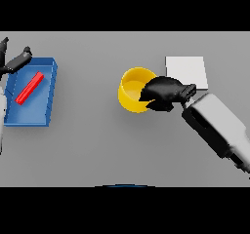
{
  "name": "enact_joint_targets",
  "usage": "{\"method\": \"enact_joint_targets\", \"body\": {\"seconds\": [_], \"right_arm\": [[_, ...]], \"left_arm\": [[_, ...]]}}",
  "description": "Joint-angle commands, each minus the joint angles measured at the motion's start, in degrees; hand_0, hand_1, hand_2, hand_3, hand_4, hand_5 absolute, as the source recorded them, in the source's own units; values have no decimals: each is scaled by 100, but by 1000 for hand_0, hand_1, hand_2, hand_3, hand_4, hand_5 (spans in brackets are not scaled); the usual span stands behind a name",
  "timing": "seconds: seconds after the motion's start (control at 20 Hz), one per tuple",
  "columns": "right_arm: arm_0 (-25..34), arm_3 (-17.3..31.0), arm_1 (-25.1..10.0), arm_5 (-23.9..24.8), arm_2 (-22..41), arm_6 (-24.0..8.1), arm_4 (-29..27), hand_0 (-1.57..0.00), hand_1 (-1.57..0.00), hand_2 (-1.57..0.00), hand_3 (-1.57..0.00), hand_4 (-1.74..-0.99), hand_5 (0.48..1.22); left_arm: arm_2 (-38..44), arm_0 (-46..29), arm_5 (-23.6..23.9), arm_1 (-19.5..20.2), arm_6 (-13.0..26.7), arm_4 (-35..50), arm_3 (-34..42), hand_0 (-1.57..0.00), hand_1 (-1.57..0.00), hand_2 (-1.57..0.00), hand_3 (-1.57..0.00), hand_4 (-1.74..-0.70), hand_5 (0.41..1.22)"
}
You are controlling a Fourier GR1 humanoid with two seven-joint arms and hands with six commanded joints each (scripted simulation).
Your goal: Pick up the red beaker and tilt it to pour out 1 green nut into yellow bowl. Pick up the yellow bowl and place it on the metallic measuring scale.
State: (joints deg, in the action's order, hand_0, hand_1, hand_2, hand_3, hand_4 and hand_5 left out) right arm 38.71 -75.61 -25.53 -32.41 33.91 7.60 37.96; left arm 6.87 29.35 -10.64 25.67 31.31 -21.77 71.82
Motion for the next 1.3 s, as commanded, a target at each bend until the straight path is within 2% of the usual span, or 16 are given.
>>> {"method": "enact_joint_targets", "body": {"seconds": [0.0,0.15,0.2,0.25,0.35,0.4,0.5,0.6,0.7,0.85,0.9,0.95,1.0,1.05,1.25], "right_arm": [[8,-43,10,-46,-6,-73,-21,-1560,-1546,-1556,-1361,-1724,1218],[-6,-204,-81,-109,-127,-153,-119,-1565,-1558,-1563,-1289,-1723,1219],[-3,-181,-109,-40,-167,-288,-71,-1566,-1561,-1565,-1269,-1723,1219],[103,-96,-124,31,-221,-357,-27,-1471,-1535,-1566,-1279,-1723,1220],[234,45,-270,93,-338,-371,4,-1506,-1548,-1568,-1324,-1723,1220],[247,151,-285,116,-381,-489,19,-1519,-1552,-1568,-1341,-1724,1220],[320,264,-499,173,-480,-380,31,-1538,-1559,-1569,-1406,-1726,1221],[442,547,-536,283,-547,-333,65,-1550,-1563,-1570,-1407,-1725,1221],[494,813,-671,423,-577,-234,161,-1557,-1566,-1570,-1342,-1724,1221],[617,1133,-674,467,-593,-148,125,-1564,-1568,-1571,-1267,-1723,1221],[611,1144,-659,535,-552,-110,113,-1565,-1554,-1571,-1328,-1725,1221],[624,1399,-656,631,-600,-83,119,-1567,-1533,-1571,-1376,-1726,1221],[646,1703,-650,800,-650,-284,182,-1557,-1497,-1550,-1415,-1727,1221],[705,1927,-652,832,-699,-353,155,-1540,-1460,-1525,-1446,-1727,1221],[725,2460,-641,1137,-713,-174,154,-1515,-1385,-1465,-1520,-1729,1221]], "left_arm": [[10,-15,-9,32,-84,1,-25,1,1,1,1,-798,737],[-12,0,19,9,-60,-18,23,1,1,1,1,-798,744],[3,3,5,47,-48,-25,2,1,1,1,1,-795,747],[3,31,-1,49,-6,-30,-8,1,1,1,1,-794,748],[-8,43,-29,48,-42,-17,-3,1,1,1,1,-790,753],[5,77,-36,75,-52,-20,-30,1,1,1,1,-788,754],[40,47,-18,58,-90,20,-50,1,1,1,1,-799,754],[9,38,24,42,-32,-38,-39,1,1,1,1,-803,757],[46,60,17,53,-48,-7,-90,1,1,1,1,-801,754],[77,67,-34,99,1,24,-58,1,1,1,1,-801,753],[97,76,-23,46,91,78,22,1,1,1,1,-808,752],[90,39,-22,19,134,91,94,1,1,1,1,-812,755],[69,8,12,-11,192,60,115,1,1,1,1,-816,759],[88,-33,12,13,180,69,162,1,1,1,1,-819,762],[94,-40,14,17,280,62,206,1,1,1,1,-832,771]]}}
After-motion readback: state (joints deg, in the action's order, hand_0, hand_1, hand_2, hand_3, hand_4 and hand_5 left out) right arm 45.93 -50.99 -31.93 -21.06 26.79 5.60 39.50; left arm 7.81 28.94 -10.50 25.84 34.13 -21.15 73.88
